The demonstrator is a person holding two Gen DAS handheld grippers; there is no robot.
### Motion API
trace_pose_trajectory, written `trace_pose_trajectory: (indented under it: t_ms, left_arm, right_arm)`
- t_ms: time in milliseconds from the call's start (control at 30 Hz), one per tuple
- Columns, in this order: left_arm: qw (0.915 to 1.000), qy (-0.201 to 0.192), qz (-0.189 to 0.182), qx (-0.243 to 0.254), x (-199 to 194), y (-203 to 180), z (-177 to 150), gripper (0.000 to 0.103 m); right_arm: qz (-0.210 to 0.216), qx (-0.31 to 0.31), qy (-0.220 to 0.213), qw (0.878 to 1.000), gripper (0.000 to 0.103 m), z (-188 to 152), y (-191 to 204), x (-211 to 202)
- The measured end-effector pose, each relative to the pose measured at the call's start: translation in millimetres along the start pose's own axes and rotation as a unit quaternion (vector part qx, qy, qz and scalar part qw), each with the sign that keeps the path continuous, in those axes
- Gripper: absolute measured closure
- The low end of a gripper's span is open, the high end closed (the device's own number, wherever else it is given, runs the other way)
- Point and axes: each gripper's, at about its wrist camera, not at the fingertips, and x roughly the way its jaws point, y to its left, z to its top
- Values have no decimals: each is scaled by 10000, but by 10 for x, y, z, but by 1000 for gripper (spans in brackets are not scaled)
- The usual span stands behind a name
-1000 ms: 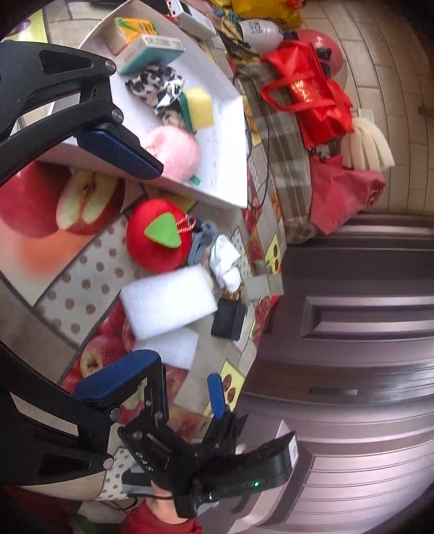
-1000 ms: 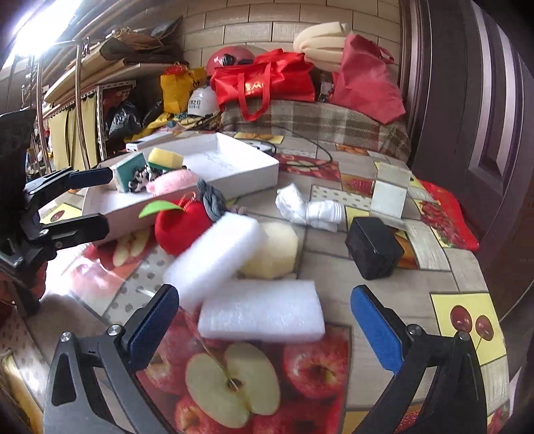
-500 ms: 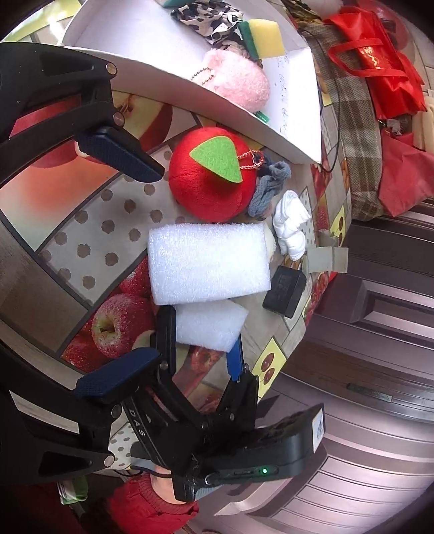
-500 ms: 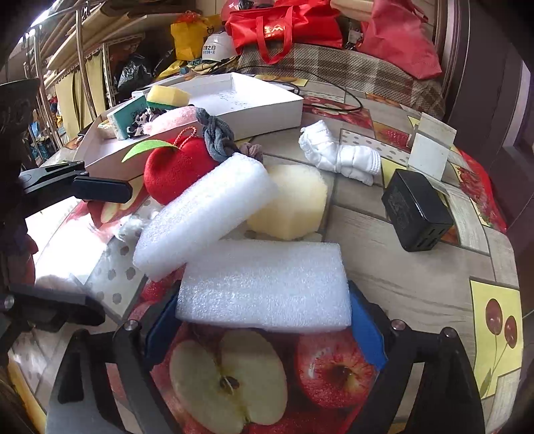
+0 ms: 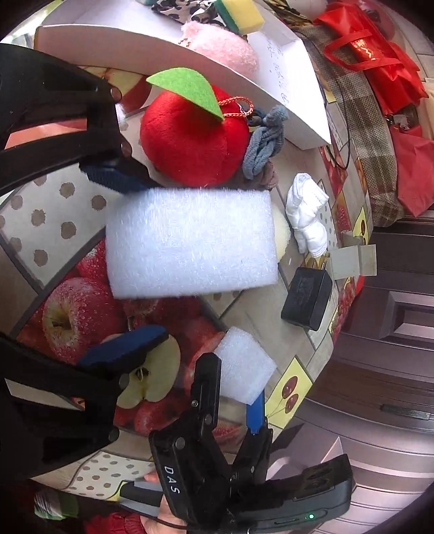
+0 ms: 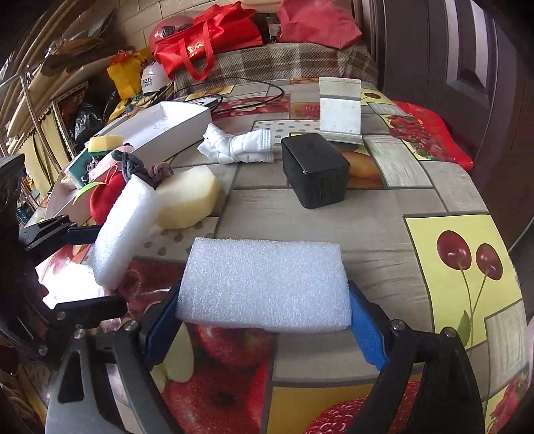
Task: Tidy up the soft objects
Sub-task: 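Grasp a white foam block with the left tool while the right tool grasps another foam block, then carry both white foam blocks into the white box and open both tools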
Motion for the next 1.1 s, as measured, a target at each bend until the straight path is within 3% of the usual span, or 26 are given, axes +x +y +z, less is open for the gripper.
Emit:
trace_pose_trajectory:
  t_ms: [33,167,300,367,500,667,900,1100]
  left_arm:
    - [10000,-38,-61,47,-11,-15,1,52]
    - [9992,-315,-68,215,-116,-72,-24,52]
    - [9915,-1217,-50,456,-458,-165,-111,52]
    - [9836,-1743,57,452,-655,-146,-191,52]
    - [9696,-2312,643,485,-899,-19,-327,52]
    - [9656,-2344,1108,217,-1016,332,-409,52]
    - [9585,-2351,1578,-316,-1170,813,-624,51]
    - [9477,-2391,1936,-847,-1265,1237,-716,51]
  right_arm:
    - [-6,-35,5,10000,13,-3,16,2]
    - [-31,-49,-57,10000,13,-8,25,-22]
    - [-139,1,-324,9994,13,-7,3,-118]
    - [-239,-37,-718,9971,13,-7,32,-239]
    - [-513,-124,-1680,9844,13,-10,122,-469]
    - [-657,-179,-2212,9729,13,31,215,-529]
    - [-490,-600,-2242,9715,13,95,507,-447]
    - [-186,-887,-2232,9706,13,187,853,-312]
